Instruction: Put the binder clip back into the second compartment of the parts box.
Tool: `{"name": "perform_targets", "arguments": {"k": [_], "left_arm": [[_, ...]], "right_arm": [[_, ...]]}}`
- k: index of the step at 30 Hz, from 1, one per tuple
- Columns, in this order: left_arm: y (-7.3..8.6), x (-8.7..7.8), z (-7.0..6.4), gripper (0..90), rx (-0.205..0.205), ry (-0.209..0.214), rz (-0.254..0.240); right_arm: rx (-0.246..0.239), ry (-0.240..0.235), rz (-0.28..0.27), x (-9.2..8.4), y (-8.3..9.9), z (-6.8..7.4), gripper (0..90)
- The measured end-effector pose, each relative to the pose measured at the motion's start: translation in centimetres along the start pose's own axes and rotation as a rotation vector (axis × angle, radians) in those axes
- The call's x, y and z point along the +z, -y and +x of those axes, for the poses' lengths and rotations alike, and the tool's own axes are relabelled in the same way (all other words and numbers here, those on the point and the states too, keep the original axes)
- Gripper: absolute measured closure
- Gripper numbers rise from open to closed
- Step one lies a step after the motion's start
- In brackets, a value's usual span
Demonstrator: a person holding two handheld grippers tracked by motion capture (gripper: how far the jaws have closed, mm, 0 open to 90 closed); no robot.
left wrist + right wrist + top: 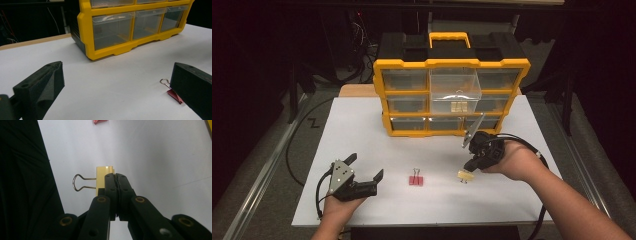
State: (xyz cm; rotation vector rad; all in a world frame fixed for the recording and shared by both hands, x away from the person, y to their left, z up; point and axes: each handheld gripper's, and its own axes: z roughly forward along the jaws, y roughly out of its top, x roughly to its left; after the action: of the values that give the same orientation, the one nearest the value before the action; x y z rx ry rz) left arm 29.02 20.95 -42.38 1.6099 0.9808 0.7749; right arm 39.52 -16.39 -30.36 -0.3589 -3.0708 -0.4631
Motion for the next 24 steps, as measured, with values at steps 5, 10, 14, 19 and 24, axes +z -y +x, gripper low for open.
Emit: {"name": "perform_targets", "arguments": {"k": [5, 10, 14, 19, 24], "left_arm": [[0.0, 0.0, 0.1, 0.4, 0.000, -0.005, 0.003], [0.0, 0.0, 0.1, 0.4, 0.002, -0.006, 0.005], [0.0, 0.0, 0.1, 0.4, 0.003, -0.004, 0.005], [0.0, 0.0, 0.1, 0.4, 0.003, -0.005, 0.005], [0.0, 0.0, 0.1, 0.4, 0.002, -0.004, 0.006]], "right_arm": [[0.004, 0.003, -0.007, -0.9, 0.0, -0.2, 90.0], [0.001, 0.012, -0.006, -1.9, 0.1, -0.3, 90.0], [0.001, 0.016, -0.008, -2.7, 0.1, -0.5, 90.0], [0.007, 0.011, -0.002, -3.4, -0.1, -0.6, 90.0], [-0.011, -0.009, 0.003, -4.1, -0.4, -0.7, 90.0]]}}
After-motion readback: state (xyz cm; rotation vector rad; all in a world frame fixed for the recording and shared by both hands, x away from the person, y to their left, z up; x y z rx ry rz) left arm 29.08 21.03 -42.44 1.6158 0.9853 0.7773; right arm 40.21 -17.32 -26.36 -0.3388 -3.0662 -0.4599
